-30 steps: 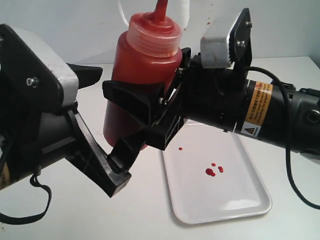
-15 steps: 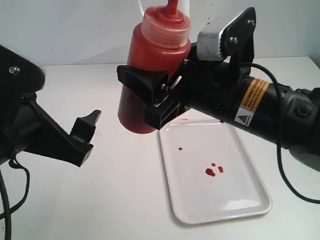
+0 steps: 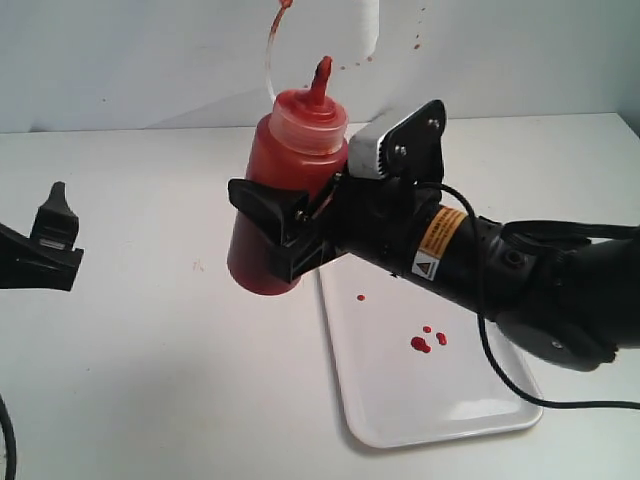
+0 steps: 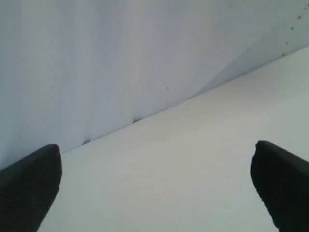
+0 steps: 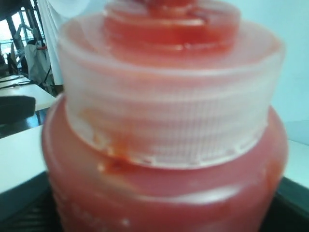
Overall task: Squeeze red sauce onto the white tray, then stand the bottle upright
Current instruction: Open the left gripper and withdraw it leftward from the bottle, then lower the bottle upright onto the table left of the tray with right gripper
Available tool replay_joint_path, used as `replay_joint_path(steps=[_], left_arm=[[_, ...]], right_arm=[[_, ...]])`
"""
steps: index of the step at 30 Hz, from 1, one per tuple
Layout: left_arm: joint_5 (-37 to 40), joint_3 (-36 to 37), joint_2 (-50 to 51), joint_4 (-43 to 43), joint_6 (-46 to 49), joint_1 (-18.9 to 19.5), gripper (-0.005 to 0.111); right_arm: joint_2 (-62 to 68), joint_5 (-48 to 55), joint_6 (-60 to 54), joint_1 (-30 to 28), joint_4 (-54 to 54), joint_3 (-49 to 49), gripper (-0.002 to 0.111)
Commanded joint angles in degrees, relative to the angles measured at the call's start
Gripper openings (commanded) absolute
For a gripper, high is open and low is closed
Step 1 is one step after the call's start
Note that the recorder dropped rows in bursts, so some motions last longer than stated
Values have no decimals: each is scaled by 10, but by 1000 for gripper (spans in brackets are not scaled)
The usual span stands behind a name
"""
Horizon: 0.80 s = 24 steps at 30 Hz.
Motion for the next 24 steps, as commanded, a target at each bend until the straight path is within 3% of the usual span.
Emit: replay_joint_path(steps=[1,5,11,18,24], left_arm=[[14,59,-2,103,-158,-1,105],[14,103,-2,129,-246,18,105],[14,130,-2,129,-340,87,105],[-16,130,-2,129,-356,153,105],[-20,130,-2,129,-358,159,105]], right_arm=[[28,-19,-6,0,-31,-46,0],[63,-10,23,0,-110,-94,0],[119,13,44,5,-115,-147,0],[196,14,36,35,-142,-199,0],[240,23,6,54,-141,-248,0]])
